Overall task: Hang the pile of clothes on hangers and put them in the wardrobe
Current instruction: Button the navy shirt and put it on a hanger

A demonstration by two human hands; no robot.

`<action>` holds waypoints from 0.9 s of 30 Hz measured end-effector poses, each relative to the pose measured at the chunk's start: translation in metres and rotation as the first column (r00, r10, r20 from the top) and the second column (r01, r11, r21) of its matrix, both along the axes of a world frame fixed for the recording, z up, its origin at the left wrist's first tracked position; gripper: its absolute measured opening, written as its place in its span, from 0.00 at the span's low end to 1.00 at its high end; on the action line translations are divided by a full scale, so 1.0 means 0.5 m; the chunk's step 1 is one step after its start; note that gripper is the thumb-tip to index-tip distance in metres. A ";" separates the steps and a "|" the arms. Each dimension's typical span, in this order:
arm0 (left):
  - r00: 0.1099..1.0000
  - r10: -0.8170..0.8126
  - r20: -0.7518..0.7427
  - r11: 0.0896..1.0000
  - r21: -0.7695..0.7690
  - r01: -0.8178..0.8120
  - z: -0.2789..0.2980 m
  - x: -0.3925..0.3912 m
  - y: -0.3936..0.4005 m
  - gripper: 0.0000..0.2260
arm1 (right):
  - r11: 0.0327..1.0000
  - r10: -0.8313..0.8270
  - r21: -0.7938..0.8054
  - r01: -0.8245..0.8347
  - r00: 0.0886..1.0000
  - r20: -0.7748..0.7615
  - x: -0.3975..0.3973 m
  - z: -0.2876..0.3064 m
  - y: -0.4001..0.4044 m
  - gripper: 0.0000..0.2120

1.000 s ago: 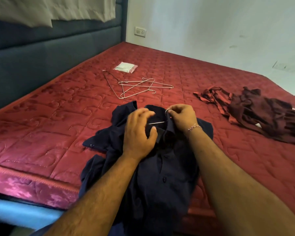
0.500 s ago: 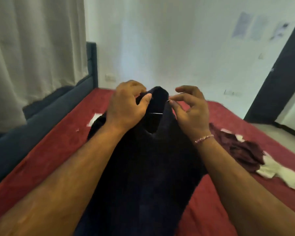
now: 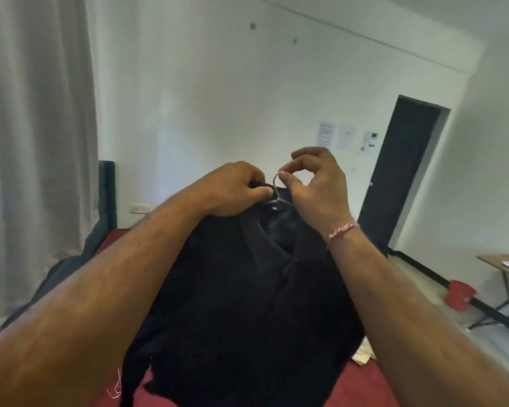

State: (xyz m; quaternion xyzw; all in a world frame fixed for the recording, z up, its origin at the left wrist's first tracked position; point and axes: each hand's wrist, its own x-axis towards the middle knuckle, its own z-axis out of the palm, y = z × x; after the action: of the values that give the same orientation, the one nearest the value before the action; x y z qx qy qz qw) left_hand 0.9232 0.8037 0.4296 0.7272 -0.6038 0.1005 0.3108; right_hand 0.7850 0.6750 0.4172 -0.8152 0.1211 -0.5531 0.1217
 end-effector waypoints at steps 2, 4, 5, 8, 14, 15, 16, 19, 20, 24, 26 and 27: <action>0.996 -0.080 -0.027 0.995 0.050 0.081 0.022 -0.011 -0.004 0.14 | 1.000 -0.018 0.002 0.018 0.999 0.052 -0.017 0.028 0.017 0.02; 0.987 -0.155 -0.050 0.987 0.024 0.157 0.022 -0.025 -0.011 0.17 | 0.998 -0.063 -0.014 0.063 0.997 0.035 -0.028 0.029 0.041 0.02; 0.983 -0.179 -0.044 0.984 0.007 0.179 0.016 -0.034 -0.014 0.18 | 0.997 -0.080 -0.020 0.081 0.996 0.031 -0.040 0.028 0.056 0.02; 0.976 -0.215 -0.026 0.971 -0.111 0.211 0.001 -0.049 -0.015 0.18 | 0.988 -0.091 0.122 0.095 0.995 -0.041 -0.091 0.029 0.087 0.12; 0.930 -0.356 -0.088 0.906 -0.277 0.320 0.008 -0.130 0.006 0.15 | 0.781 -0.548 0.062 0.622 0.729 -0.410 -0.213 0.022 0.191 0.20; 0.917 -0.390 -0.090 0.888 -0.300 0.348 0.016 -0.155 0.016 0.17 | 0.716 -0.642 -0.001 0.698 0.658 -0.394 -0.233 0.020 0.212 0.17; 0.914 -0.403 -0.053 0.877 -0.306 0.369 0.026 -0.182 0.027 0.18 | 0.664 -0.704 -0.021 0.747 0.616 -0.354 -0.252 0.016 0.228 0.13; 0.936 -0.338 0.101 0.884 -0.308 0.352 0.056 -0.281 0.066 0.18 | 0.562 -0.810 -0.076 0.824 0.528 -0.255 -0.346 0.009 0.297 0.11; 0.942 -0.313 0.122 0.884 -0.325 0.336 0.064 -0.306 0.072 0.18 | 0.577 -0.801 -0.060 0.814 0.551 -0.232 -0.382 0.011 0.318 0.09; 0.870 -0.489 -0.054 0.851 -0.249 0.463 0.077 -0.398 0.071 0.17 | 0.640 -0.726 0.184 0.747 0.665 -0.174 -0.555 0.047 0.408 0.04; 0.778 -0.609 -0.155 0.786 -0.248 0.566 0.063 -0.464 0.081 0.16 | 0.601 -0.765 0.251 0.759 0.637 -0.096 -0.621 0.047 0.454 0.03; 0.740 -0.651 -0.167 0.753 -0.267 0.602 0.059 -0.514 0.095 0.16 | 0.591 -0.785 0.256 0.765 0.618 -0.036 -0.654 0.044 0.487 0.04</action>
State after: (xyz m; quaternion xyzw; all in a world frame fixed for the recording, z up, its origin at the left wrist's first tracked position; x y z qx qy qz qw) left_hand 0.6663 0.8514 0.4589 0.4527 -0.7569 -0.0439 0.4693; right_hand 0.4579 0.9187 0.4394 -0.6361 0.5261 -0.5638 -0.0263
